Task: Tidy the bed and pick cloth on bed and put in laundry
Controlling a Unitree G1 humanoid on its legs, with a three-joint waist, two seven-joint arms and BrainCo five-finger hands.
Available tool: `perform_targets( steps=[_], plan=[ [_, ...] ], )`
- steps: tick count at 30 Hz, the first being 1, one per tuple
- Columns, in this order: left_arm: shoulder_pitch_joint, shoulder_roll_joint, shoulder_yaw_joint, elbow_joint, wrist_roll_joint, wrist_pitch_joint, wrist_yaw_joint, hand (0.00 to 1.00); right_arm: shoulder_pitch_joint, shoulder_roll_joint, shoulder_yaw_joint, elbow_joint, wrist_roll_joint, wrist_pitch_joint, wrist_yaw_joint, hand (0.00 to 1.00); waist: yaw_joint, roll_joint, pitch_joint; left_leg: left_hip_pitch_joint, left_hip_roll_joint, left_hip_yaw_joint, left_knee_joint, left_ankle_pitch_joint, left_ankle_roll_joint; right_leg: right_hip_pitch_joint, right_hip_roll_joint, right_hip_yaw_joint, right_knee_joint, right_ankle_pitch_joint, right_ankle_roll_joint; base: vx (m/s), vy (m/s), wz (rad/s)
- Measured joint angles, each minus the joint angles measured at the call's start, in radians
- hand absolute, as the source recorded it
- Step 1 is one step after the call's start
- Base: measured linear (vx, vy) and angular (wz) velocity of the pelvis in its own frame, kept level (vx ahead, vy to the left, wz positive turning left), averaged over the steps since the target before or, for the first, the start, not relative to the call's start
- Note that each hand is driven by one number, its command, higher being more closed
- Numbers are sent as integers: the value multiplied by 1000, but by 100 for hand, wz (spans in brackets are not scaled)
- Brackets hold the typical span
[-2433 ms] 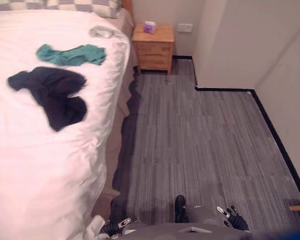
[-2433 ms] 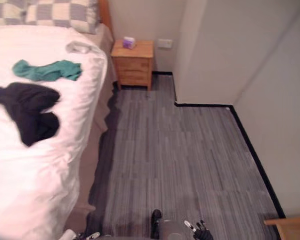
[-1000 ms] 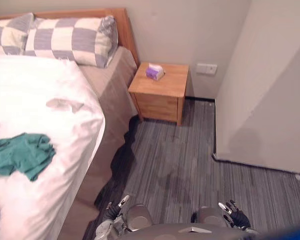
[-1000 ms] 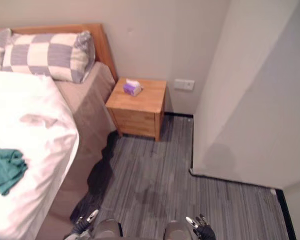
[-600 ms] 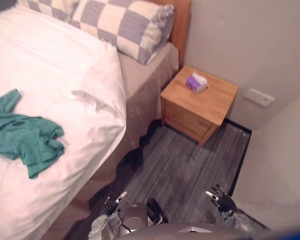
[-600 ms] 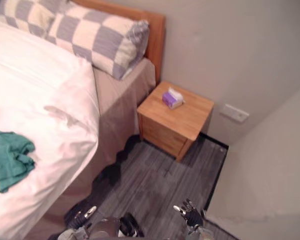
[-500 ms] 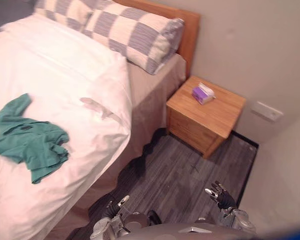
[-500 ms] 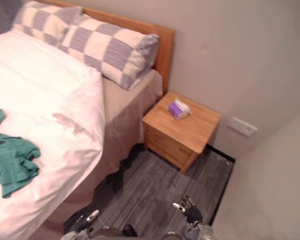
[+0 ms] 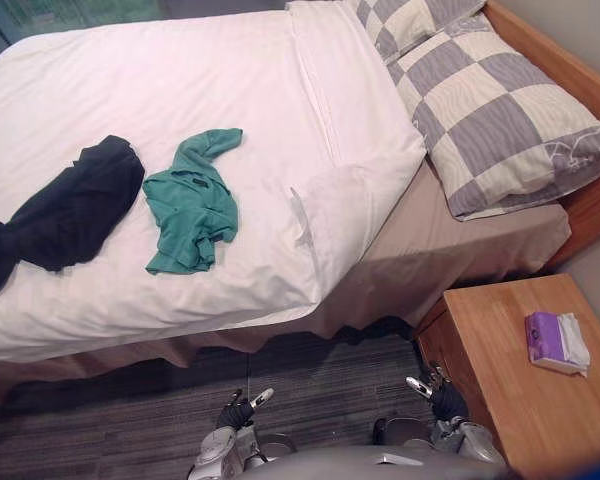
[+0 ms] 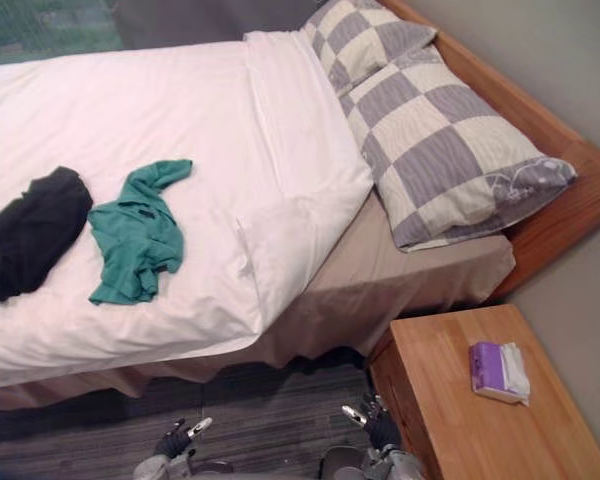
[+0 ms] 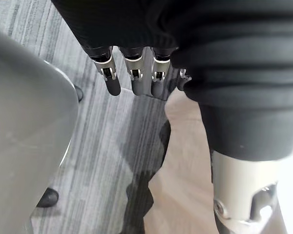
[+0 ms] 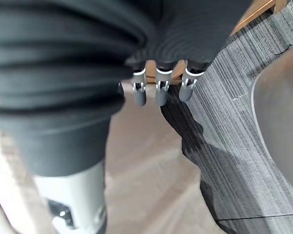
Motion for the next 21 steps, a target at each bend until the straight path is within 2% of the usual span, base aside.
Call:
perform_targets(
  steps=[2,4,6,7,9,11,12,13,14,16,17,19,21],
  plan=[
    [0,6,17,1,17,0,-2,0,51,30,-48,-2,84,-18,-56,0,-13,-11,-1,-12,13,115,31,-5,23,46,-24,-79,-24,-2,-3,3,-86,100],
    [5,-1,44,1,35,3,-7,0,95,35,-116,-12,120,-51,-125,0,-27,-4,-7,-37,45,300,116,-35,32,88,-40,-152,-18,-7,-4,-7,-15,105],
    [20,-1,48,-16,49,5,-16,0,119,32,-159,-77,117,-71,-205,0,-24,-9,-21,-35,23,298,93,-34,34,96,-54,-152,-10,-17,5,-23,45,60],
    [33,3,49,-29,53,9,-17,0,128,30,-181,-113,115,-83,-241,0,-25,-27,-32,-31,-2,293,60,-18,35,94,-66,-150,-16,-28,7,-24,43,26],
    [47,32,48,-32,79,14,-23,0,128,12,-272,-289,80,-96,-322,0,-28,-46,-54,-4,-52,279,-52,38,43,100,-86,-149,-45,-30,6,-49,56,23],
    [59,43,48,-35,83,20,-33,0,130,-31,-333,-414,9,-94,-371,0,-30,-57,-61,43,-78,279,-150,85,39,111,-85,-144,-54,-28,9,-79,61,7],
    [74,53,47,-37,83,23,-47,0,129,-60,-368,-477,-27,-87,-382,0,-31,-47,-75,60,-86,277,-199,105,38,112,-80,-144,-57,-27,10,-96,37,11],
    [99,74,36,-35,84,27,-66,0,108,-117,-420,-568,-82,-65,-381,0,-44,-56,-86,59,-86,268,-212,117,38,110,-71,-143,-58,-26,11,-71,3,10],
    [105,78,36,-35,85,27,-67,0,101,-130,-428,-581,-92,-59,-380,0,-48,-55,-88,58,-86,267,-212,117,38,110,-69,-141,-58,-26,12,-56,-34,9],
    [155,104,25,-23,93,35,-87,0,47,-244,-456,-667,-151,-6,-364,0,-62,-47,-84,54,-80,258,-213,121,37,109,-57,-124,-62,-26,11,-45,-43,4],
    [166,107,23,-22,93,38,-88,0,34,-268,-459,-683,-169,12,-359,0,-63,-53,-87,52,-78,254,-213,123,36,110,-53,-122,-65,-26,11,-42,-48,6],
    [196,115,-4,-12,94,40,-90,0,-26,-334,-449,-719,-236,79,-336,0,-65,-42,-84,37,-76,249,-212,129,34,101,-42,-122,-79,-23,6,-29,-35,5],
    [199,111,-9,-4,102,40,-95,0,-105,-391,-399,-723,-288,140,-324,0,-63,-45,-80,21,-75,247,-212,133,34,84,-44,-124,-75,-26,3,0,0,0]
  ],
)
